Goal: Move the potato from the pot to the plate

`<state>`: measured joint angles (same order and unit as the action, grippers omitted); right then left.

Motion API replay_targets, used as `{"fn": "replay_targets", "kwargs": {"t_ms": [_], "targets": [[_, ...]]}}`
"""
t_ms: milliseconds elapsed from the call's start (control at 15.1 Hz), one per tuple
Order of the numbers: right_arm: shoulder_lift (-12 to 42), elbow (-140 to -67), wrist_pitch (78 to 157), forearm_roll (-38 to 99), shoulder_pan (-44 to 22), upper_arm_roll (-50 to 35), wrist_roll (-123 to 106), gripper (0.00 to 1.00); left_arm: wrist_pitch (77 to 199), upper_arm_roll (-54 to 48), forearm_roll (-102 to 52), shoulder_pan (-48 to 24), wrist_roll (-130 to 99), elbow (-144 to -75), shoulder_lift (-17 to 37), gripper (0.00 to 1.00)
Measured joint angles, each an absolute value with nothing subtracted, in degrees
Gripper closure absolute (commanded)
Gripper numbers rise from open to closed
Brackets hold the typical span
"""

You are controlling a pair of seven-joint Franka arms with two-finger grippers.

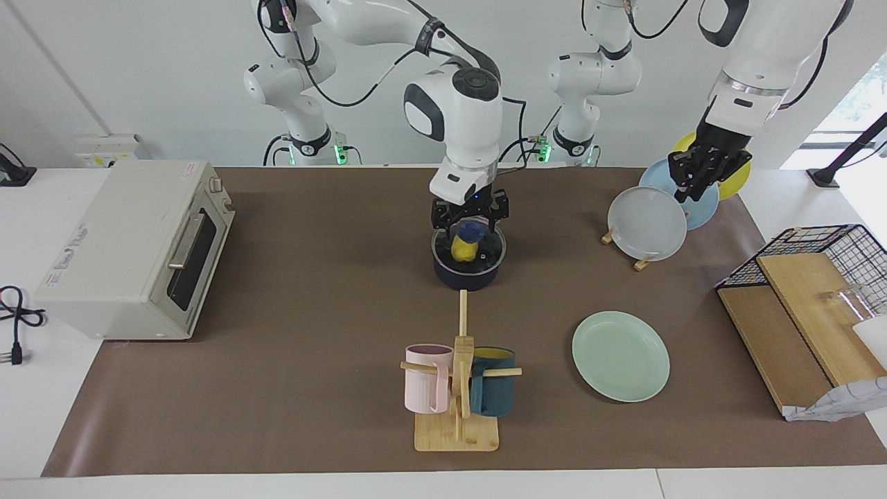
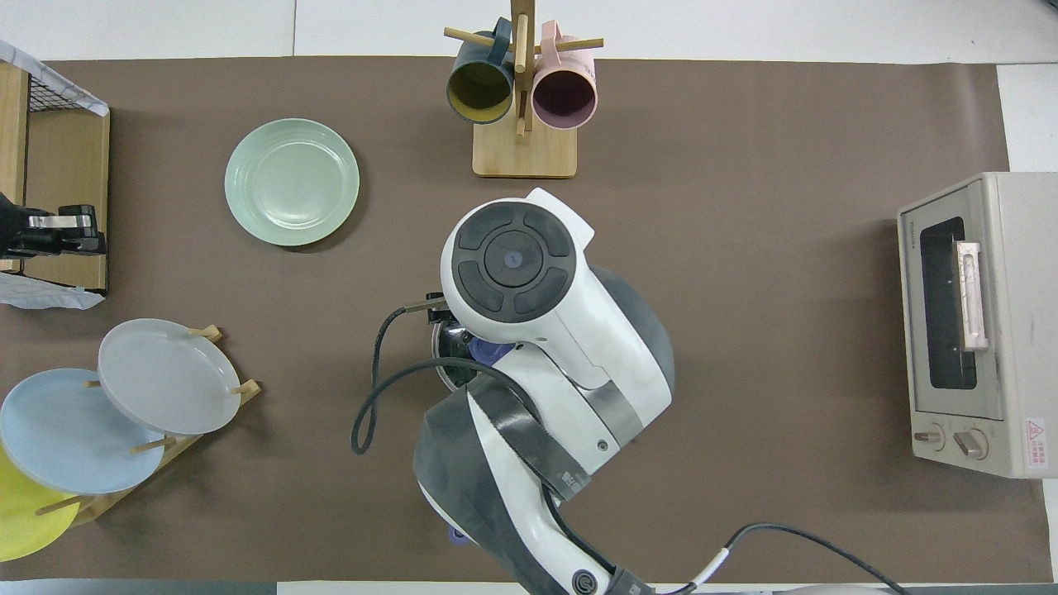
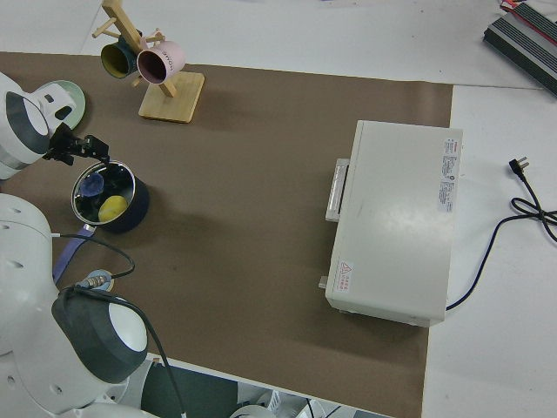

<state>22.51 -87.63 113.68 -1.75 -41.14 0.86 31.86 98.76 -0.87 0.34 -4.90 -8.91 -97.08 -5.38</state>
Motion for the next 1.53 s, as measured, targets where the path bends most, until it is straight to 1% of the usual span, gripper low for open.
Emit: {"fn": "replay_targets", "kwargs": {"t_ms": [265, 531, 996, 1327, 1460, 1527], "targets": [[23.37, -88.39, 115.12, -1.92, -41.47, 0.88, 31.86, 0.0, 98.86, -0.87, 0.34, -4.9, -8.91, -97.08, -5.38, 0.0], [22.78, -91.75, 118.55, -1.92, -41.72, 0.83, 31.86, 0.0, 99.16, -0.87, 0.34, -4.9, -8.91, -97.08, -5.39, 0.0], [21.62, -93.83, 119.07, -1.92, -42.64, 0.81, 31.86, 0.0, 99.17, -0.93, 0.34, -4.9, -8.91, -97.08, -5.39, 0.0], [21.42, -94.83, 119.07, -1.92, -42.64, 0.6, 31.85, 0.04, 99.13, -1.0, 0.34, -4.91, -5.14, -97.08, -5.39, 0.0], [21.35, -95.12, 119.07, -1.92, -42.66, 0.26, 31.85, 0.13, 98.67, -0.94, 0.34, -4.9, 3.1, -97.12, -5.4, 0.0], [21.3, -95.25, 119.07, -1.92, -42.66, 0.21, 31.86, 0.19, 98.02, -0.84, 0.34, -4.88, 8.42, -97.15, -5.41, 0.0]]}}
